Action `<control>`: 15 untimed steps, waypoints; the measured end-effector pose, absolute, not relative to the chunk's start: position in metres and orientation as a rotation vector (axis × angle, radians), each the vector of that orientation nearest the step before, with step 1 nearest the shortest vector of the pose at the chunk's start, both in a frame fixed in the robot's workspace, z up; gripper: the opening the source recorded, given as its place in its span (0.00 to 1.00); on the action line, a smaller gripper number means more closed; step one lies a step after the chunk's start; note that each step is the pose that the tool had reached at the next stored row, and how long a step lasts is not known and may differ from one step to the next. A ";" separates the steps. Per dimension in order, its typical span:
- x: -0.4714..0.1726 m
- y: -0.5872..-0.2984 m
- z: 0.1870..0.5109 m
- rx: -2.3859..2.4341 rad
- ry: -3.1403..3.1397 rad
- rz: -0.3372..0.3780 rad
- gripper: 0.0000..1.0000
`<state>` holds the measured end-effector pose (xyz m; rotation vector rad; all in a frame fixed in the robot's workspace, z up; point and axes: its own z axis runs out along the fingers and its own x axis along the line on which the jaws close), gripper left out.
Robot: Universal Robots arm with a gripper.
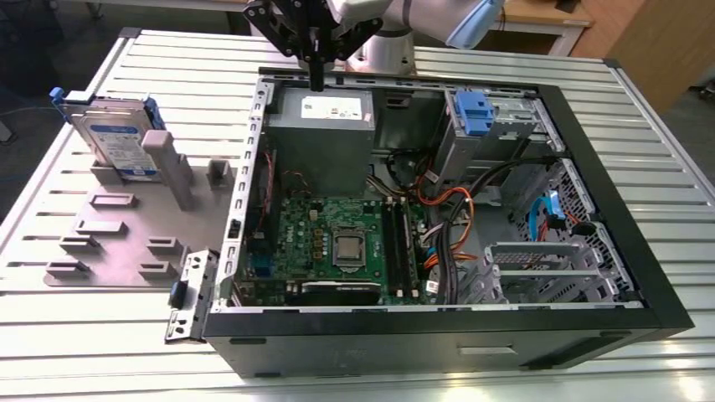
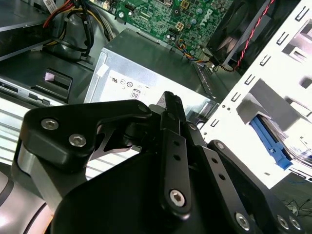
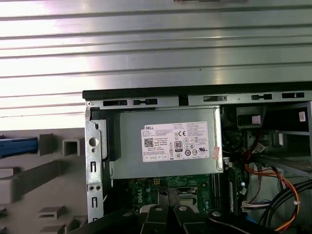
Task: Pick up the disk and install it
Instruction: 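Reach for the disk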
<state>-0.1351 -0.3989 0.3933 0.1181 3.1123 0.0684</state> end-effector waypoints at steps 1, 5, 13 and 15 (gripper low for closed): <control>-0.135 -0.399 0.393 0.118 3.112 0.068 0.11; -0.137 -0.399 0.393 0.118 3.112 0.068 0.11; -0.138 -0.399 0.393 0.118 3.112 0.068 0.11; -0.138 -0.399 0.393 0.118 3.112 0.068 0.11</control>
